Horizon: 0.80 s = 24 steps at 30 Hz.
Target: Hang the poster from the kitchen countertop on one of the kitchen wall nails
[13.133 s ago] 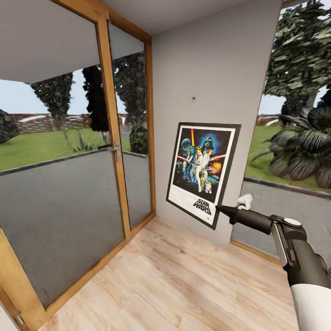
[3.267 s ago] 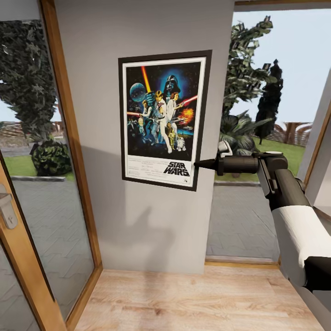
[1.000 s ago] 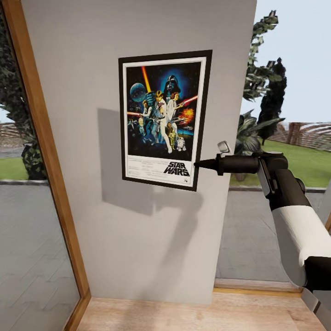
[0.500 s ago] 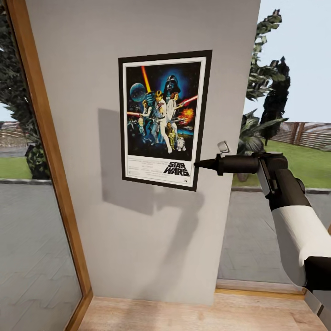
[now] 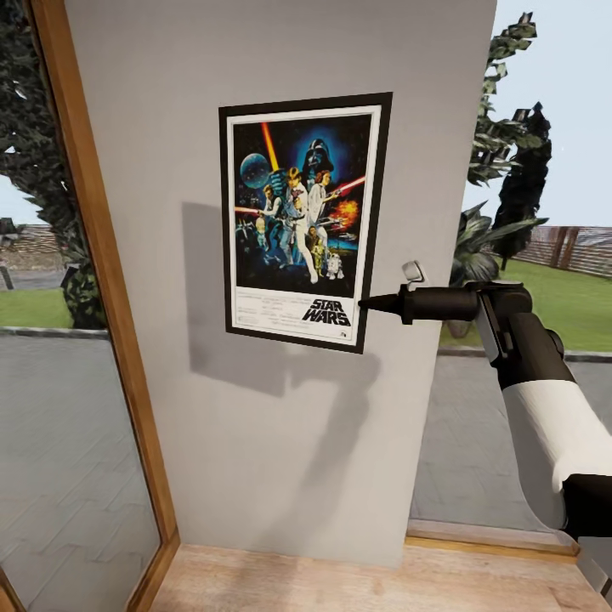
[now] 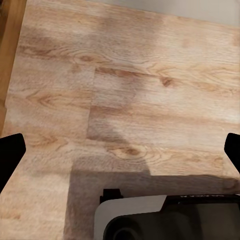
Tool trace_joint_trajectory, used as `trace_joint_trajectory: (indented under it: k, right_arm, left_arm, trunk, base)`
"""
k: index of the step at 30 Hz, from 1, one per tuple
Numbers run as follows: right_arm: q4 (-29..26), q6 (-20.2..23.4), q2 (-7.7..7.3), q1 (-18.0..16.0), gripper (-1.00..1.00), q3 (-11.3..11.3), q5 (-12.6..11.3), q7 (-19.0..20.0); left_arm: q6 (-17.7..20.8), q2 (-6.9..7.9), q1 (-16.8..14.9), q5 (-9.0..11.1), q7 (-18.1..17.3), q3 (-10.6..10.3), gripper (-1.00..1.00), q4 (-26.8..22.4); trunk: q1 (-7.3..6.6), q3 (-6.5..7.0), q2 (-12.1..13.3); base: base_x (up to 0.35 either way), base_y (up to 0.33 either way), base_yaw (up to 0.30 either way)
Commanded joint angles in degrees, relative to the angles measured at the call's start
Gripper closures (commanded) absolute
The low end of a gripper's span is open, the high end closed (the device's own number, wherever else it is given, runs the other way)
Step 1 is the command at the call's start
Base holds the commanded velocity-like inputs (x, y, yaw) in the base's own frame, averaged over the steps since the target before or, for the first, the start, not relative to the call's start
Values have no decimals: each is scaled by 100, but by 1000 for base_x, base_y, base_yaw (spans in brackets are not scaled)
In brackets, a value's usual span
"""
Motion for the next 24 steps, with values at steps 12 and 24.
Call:
trace_joint_trajectory:
  k: [12, 24]
  right_arm:
    - [1, 79, 0, -1, 100, -3, -4, 25]
    - [1, 79, 0, -1, 100, -3, -7, 25]
  left_arm:
    - [-2, 6, 2, 9, -36, 21, -100, -4]
    - [-2, 6, 3, 9, -36, 21, -100, -4]
  trunk:
    - [2, -1, -3]
    - [2, -2, -3]
  base:
    - [0, 0, 1]
    - [0, 0, 0]
